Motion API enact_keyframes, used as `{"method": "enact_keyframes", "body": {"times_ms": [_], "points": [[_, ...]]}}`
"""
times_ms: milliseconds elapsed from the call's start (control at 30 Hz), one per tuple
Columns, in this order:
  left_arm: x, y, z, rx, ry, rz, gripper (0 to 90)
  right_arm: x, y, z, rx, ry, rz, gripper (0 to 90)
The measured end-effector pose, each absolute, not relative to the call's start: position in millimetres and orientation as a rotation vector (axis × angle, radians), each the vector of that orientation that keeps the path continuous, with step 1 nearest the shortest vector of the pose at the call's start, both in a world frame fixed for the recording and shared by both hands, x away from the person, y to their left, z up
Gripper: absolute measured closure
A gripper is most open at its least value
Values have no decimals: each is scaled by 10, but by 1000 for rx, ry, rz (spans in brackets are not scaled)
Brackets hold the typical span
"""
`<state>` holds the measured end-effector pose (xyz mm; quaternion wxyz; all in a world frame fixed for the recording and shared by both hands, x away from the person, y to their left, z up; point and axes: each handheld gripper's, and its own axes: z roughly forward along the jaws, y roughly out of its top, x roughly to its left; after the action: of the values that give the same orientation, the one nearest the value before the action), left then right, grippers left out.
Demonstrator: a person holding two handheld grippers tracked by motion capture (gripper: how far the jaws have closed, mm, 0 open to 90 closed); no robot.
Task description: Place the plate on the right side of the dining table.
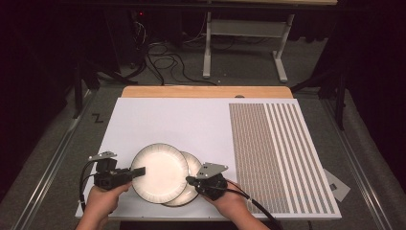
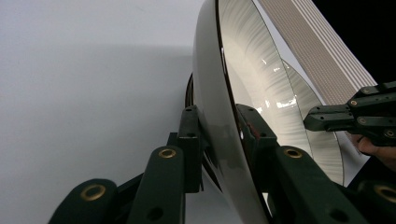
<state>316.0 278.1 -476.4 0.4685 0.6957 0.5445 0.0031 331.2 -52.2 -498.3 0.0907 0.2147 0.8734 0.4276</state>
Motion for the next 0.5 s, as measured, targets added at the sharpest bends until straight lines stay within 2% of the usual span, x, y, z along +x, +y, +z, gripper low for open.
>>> {"method": "enact_keyframes", "body": {"times_ms": [500], "points": [[3120,2777,-4715,1663,1285,17,775,3341,-729,-4841,704,2518,1359,848]]}}
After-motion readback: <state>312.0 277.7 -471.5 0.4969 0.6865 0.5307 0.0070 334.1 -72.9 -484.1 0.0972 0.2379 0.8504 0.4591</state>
